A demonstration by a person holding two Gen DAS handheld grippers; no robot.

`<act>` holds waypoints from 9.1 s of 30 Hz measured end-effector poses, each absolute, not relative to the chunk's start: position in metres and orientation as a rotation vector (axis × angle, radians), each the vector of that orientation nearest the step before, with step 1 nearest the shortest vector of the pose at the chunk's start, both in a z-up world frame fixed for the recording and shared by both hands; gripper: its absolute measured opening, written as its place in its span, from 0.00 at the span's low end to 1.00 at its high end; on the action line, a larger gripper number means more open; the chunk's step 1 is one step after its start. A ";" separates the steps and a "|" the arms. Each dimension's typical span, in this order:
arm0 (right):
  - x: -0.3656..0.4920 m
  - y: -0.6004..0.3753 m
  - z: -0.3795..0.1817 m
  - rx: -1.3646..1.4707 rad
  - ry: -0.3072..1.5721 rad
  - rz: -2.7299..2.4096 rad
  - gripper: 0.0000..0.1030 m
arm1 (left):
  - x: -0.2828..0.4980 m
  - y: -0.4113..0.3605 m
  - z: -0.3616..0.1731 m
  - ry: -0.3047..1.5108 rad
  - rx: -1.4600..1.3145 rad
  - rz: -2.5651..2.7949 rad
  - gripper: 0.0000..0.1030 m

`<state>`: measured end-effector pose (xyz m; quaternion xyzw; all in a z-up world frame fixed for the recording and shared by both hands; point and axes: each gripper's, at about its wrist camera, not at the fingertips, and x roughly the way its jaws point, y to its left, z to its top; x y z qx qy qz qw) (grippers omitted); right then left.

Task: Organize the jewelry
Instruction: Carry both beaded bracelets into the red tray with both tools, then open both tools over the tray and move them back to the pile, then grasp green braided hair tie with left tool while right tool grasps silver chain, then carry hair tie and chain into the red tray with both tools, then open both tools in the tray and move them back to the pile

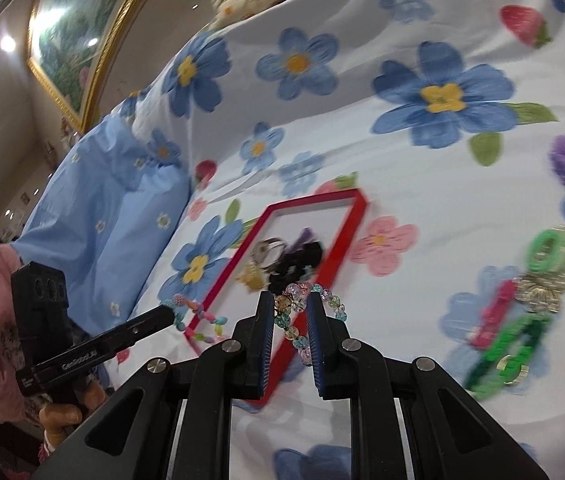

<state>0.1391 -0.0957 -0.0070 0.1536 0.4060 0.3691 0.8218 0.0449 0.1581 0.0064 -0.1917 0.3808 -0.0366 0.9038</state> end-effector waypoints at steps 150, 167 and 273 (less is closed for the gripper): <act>0.137 -0.270 -0.038 0.220 0.844 0.390 0.13 | 0.100 -0.053 -0.037 0.977 -0.169 -0.387 0.10; 0.106 -0.178 -0.010 0.207 0.821 0.633 0.13 | 0.054 0.043 -0.019 0.895 -0.296 -0.232 0.10; 0.102 -0.196 -0.031 0.241 0.871 0.475 0.77 | 0.061 0.073 -0.037 0.962 -0.361 -0.116 0.65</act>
